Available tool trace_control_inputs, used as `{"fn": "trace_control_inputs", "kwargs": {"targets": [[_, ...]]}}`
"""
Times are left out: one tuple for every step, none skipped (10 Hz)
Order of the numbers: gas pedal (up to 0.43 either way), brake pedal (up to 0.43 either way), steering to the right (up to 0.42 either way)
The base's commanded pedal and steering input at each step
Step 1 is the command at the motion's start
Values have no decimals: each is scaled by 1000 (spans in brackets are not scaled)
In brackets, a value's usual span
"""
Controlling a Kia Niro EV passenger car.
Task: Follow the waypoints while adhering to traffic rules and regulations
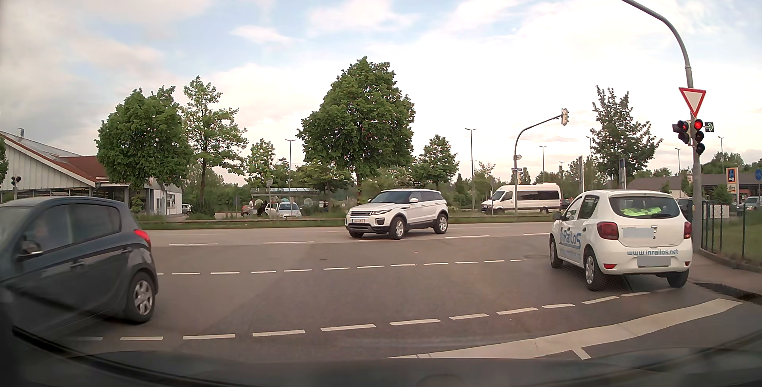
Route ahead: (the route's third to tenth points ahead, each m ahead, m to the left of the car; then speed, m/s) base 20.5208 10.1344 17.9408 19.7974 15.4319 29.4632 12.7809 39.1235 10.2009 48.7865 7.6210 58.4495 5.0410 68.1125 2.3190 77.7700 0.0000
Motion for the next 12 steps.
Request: {"fn": "trace_control_inputs", "kwargs": {"targets": [[0, 360, -1], [0, 360, -1], [0, 360, -1], [0, 360, -1], [0, 360, -1], [0, 360, -1], [0, 360, -1], [0, 360, -1], [0, 360, -1], [0, 360, -1], [0, 360, -1], [0, 360, -1]]}}
